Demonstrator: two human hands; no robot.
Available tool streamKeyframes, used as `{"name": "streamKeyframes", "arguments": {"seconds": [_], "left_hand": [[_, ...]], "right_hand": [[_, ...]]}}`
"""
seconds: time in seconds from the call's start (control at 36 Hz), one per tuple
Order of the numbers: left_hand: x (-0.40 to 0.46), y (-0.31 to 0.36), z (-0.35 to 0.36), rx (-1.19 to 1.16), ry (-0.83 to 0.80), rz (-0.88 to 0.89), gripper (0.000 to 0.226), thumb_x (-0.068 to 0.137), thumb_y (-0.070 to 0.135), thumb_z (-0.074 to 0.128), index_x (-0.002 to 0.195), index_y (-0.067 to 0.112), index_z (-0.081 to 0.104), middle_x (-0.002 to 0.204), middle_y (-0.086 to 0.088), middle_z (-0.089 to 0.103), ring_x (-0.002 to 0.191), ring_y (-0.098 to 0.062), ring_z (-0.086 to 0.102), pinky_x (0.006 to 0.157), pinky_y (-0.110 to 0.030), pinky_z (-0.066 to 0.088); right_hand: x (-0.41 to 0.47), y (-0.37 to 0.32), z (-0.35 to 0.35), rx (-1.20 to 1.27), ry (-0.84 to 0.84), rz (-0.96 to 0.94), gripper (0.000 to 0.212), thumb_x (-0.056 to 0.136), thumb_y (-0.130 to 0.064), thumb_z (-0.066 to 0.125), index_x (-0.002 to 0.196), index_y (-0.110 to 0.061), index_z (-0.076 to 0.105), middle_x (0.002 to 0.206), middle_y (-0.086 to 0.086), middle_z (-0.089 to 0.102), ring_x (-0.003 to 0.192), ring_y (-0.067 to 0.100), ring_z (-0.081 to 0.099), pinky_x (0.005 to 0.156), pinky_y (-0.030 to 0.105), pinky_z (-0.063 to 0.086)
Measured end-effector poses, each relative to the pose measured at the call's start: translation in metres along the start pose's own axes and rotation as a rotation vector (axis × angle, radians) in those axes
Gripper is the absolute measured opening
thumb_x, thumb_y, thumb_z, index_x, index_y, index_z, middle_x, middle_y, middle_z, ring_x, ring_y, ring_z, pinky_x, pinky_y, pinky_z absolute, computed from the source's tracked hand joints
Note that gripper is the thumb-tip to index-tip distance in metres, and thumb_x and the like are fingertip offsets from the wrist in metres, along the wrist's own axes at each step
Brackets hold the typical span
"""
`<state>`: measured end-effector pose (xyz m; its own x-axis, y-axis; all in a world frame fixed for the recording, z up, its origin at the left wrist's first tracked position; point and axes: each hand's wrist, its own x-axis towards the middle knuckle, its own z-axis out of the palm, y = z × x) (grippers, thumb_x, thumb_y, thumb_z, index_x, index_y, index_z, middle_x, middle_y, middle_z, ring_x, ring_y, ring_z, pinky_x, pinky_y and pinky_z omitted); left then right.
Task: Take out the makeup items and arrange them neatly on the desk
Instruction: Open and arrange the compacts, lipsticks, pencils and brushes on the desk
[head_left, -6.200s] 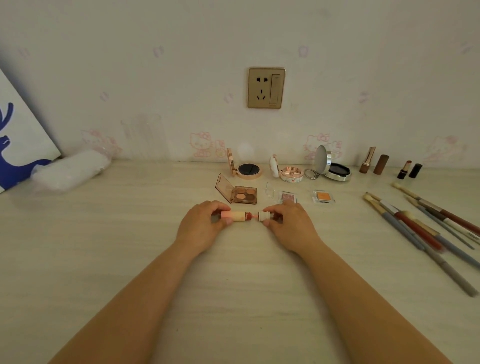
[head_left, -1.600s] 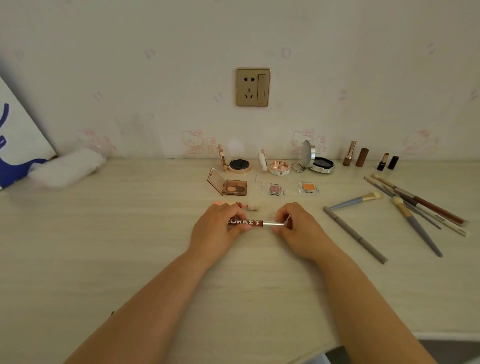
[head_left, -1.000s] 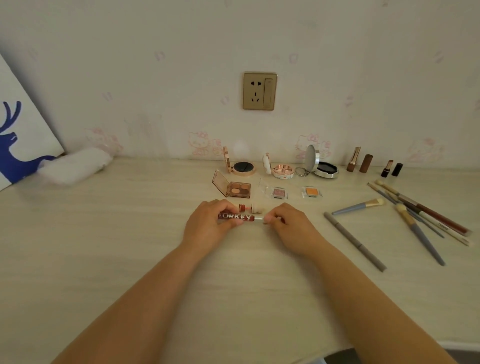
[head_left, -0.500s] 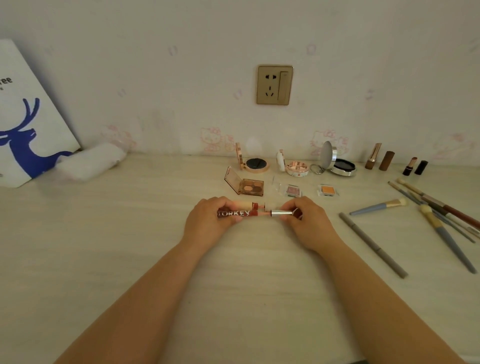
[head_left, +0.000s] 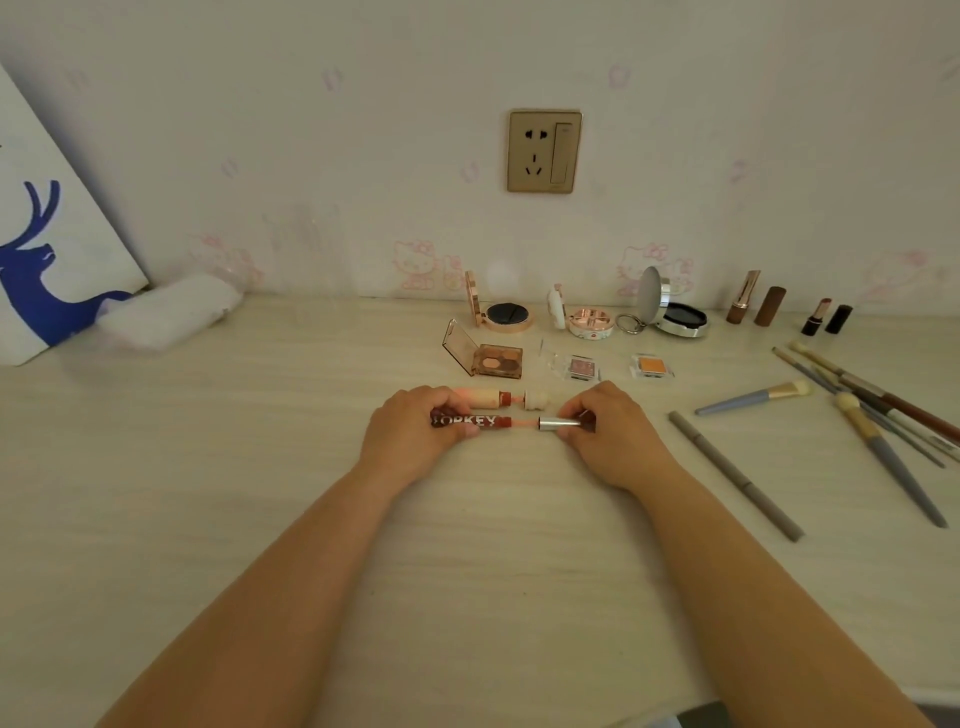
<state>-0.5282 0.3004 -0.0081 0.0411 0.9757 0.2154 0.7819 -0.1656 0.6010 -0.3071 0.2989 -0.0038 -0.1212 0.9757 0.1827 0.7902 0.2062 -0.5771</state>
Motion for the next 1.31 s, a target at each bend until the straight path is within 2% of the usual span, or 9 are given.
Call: {"name": "streamKeyframes", "arguments": {"seconds": [0.22,0.33,0.56,0.72,0.92,1.0,1.11,1.22,1.31], "left_hand": [[-0.001,0.0,0.0,0.035,0.005,0.004,0.019,0.077,0.037,0.073,0.095,0.03,0.068,0.099,0.008,0.063,0.097,-0.015,0.054,0.085,-0.034,0.043],[-0.003,0.001,0.001,0.106,0.038,0.06,0.025,0.077,0.039,0.072,0.099,0.029,0.066,0.102,0.008,0.063,0.098,-0.015,0.053,0.085,-0.036,0.044],[-0.008,0.004,0.002,0.27,0.122,0.15,0.032,0.078,0.044,0.069,0.105,0.027,0.061,0.111,0.01,0.058,0.106,-0.016,0.046,0.082,-0.028,0.034],[-0.009,0.011,0.003,0.306,0.11,0.173,0.035,0.08,0.045,0.066,0.11,0.028,0.058,0.113,0.011,0.058,0.108,-0.014,0.045,0.085,-0.027,0.035],[-0.01,0.018,0.005,0.383,0.109,0.26,0.038,0.081,0.046,0.066,0.113,0.028,0.058,0.113,0.011,0.057,0.108,-0.015,0.045,0.084,-0.027,0.033],[-0.01,0.031,0.011,0.442,0.062,0.374,0.04,0.082,0.049,0.062,0.115,0.027,0.058,0.116,0.01,0.056,0.111,-0.017,0.046,0.087,-0.03,0.034],[-0.002,0.08,0.03,0.377,0.074,0.465,0.029,0.088,0.041,0.057,0.113,0.024,0.06,0.116,0.007,0.059,0.114,-0.019,0.046,0.089,-0.032,0.035],[0.001,0.149,0.057,0.266,0.048,0.53,0.025,0.094,0.036,0.05,0.115,0.025,0.059,0.115,0.009,0.059,0.111,-0.015,0.047,0.087,-0.03,0.034],[0.004,0.194,0.084,0.195,-0.016,0.557,0.022,0.094,0.035,0.05,0.113,0.026,0.058,0.11,0.011,0.061,0.107,-0.014,0.049,0.088,-0.031,0.038]], "right_hand": [[0.0,0.0,0.001,-0.021,-0.004,-0.003,0.013,0.088,-0.02,0.061,0.099,-0.016,0.065,0.099,-0.004,0.045,0.102,0.015,0.045,0.084,0.019,0.032],[-0.001,0.001,0.001,-0.019,-0.007,-0.009,0.014,0.087,-0.021,0.061,0.101,-0.017,0.065,0.1,-0.005,0.045,0.103,0.016,0.046,0.086,0.02,0.034],[-0.003,0.003,0.001,-0.006,0.013,-0.02,0.023,0.084,-0.023,0.066,0.106,-0.017,0.062,0.1,-0.005,0.046,0.103,0.017,0.048,0.087,0.021,0.036],[-0.003,0.003,0.003,-0.009,0.032,-0.025,0.03,0.083,-0.024,0.067,0.11,-0.016,0.059,0.108,-0.001,0.051,0.104,0.016,0.048,0.085,0.018,0.034],[-0.007,-0.002,0.002,0.02,0.055,-0.008,0.034,0.084,-0.023,0.066,0.115,-0.016,0.055,0.115,0.001,0.049,0.104,0.017,0.05,0.092,0.026,0.042],[-0.015,-0.005,-0.007,0.04,0.139,-0.034,0.032,0.088,-0.022,0.062,0.118,-0.017,0.054,0.118,-0.001,0.047,0.098,0.013,0.05,0.086,0.023,0.042],[-0.031,0.0,-0.046,0.063,0.355,-0.082,0.019,0.091,-0.016,0.056,0.109,-0.012,0.061,0.102,-0.004,0.049,0.084,0.008,0.048,0.073,0.012,0.032],[-0.051,0.026,-0.087,0.012,0.479,-0.024,0.014,0.093,-0.016,0.052,0.098,-0.012,0.064,0.093,-0.002,0.057,0.084,0.01,0.049,0.073,0.024,0.042],[-0.066,0.059,-0.112,-0.052,0.521,0.088,0.014,0.094,-0.019,0.05,0.098,-0.014,0.063,0.091,-0.004,0.057,0.084,0.009,0.047,0.071,0.024,0.041]]}}
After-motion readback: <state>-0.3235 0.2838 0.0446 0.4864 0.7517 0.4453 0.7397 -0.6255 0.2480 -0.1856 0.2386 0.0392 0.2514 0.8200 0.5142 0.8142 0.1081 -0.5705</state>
